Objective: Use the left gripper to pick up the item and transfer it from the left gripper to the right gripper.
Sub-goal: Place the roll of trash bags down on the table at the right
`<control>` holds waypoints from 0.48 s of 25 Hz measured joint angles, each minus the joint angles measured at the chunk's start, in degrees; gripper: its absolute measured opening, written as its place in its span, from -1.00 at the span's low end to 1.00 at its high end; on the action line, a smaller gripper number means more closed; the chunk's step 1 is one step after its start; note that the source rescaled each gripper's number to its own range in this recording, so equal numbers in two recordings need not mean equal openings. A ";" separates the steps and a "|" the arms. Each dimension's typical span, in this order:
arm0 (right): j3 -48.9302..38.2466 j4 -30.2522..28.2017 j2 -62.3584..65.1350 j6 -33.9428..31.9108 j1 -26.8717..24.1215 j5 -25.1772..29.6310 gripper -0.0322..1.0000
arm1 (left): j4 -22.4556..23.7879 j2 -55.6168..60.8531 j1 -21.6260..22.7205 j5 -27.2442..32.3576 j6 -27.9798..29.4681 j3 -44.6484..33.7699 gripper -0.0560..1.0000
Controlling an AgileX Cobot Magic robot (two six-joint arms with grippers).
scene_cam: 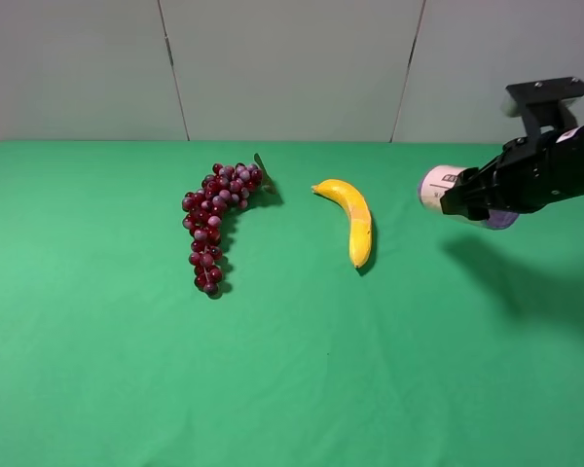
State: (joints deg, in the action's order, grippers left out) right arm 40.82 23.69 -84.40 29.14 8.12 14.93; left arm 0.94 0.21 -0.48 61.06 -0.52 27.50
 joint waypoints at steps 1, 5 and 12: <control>0.00 -0.05 -1.20 0.00 0.00 -1.03 -0.93 | 0.00 0.00 0.00 0.00 0.00 0.00 0.89; 0.49 -0.05 -5.22 -0.17 -1.55 -4.07 -0.93 | 0.00 0.00 0.00 0.00 0.00 0.00 0.89; 0.96 -0.05 -10.15 -0.21 -4.82 -6.58 -0.93 | 0.00 0.00 0.00 0.00 0.00 0.00 0.89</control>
State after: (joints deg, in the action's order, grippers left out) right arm 41.78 23.64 -94.55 28.93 3.30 8.34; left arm 0.94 0.21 -0.48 61.06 -0.52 27.50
